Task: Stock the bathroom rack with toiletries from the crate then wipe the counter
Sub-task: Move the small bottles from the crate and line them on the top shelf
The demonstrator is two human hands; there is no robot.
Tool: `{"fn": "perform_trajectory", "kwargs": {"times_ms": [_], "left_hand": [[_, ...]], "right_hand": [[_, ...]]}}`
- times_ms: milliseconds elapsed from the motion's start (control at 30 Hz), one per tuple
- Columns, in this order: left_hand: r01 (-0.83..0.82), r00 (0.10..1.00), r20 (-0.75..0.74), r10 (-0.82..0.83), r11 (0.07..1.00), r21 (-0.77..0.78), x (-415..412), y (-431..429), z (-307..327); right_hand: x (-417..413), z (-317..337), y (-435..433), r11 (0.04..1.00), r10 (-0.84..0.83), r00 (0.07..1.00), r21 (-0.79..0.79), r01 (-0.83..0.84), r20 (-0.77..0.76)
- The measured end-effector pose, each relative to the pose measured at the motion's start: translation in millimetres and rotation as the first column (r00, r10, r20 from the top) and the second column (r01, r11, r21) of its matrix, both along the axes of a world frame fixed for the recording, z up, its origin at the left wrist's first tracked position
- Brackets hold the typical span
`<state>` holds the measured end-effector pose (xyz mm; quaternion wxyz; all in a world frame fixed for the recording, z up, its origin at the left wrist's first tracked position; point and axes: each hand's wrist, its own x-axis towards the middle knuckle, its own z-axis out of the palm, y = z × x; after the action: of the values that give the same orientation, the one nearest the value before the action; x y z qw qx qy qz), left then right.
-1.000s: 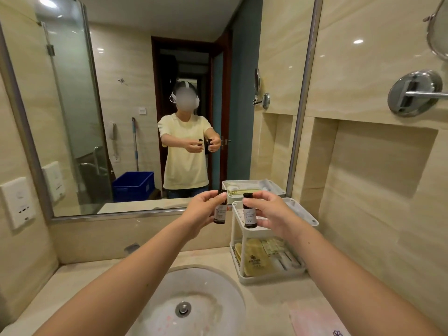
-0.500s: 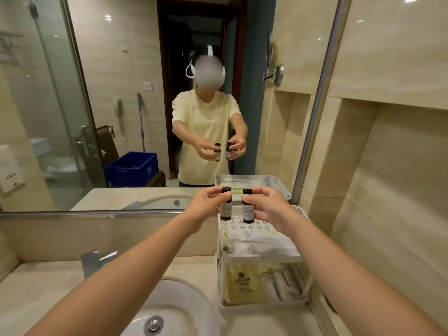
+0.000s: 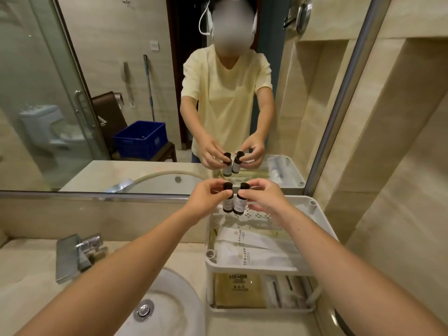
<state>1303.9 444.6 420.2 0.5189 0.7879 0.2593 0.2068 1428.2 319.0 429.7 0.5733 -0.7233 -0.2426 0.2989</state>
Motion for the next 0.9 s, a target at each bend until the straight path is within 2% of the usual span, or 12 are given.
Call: {"fn": "perform_trajectory", "kwargs": {"times_ms": [300,567,900], "left_hand": [[-0.057,0.994,-0.079,0.074,0.979,0.196,15.3,18.3,-21.8],[-0.144,0.985,-0.061,0.161,0.964,0.223,18.7,26.2,-37.3],[-0.183,0.976,-0.058,0.211,0.933,0.309,19.4,25.9,-42.2]], "right_hand": [[13.7,-24.8,28.5,1.000,0.020,0.975,-0.022,-0.016,0.223],[15.1,-37.3,40.4,0.998,0.048,0.929,-0.063,-0.027,0.366],[15.5,-42.0,41.4,0.998,0.044,0.924,-0.067,-0.020,0.381]]}}
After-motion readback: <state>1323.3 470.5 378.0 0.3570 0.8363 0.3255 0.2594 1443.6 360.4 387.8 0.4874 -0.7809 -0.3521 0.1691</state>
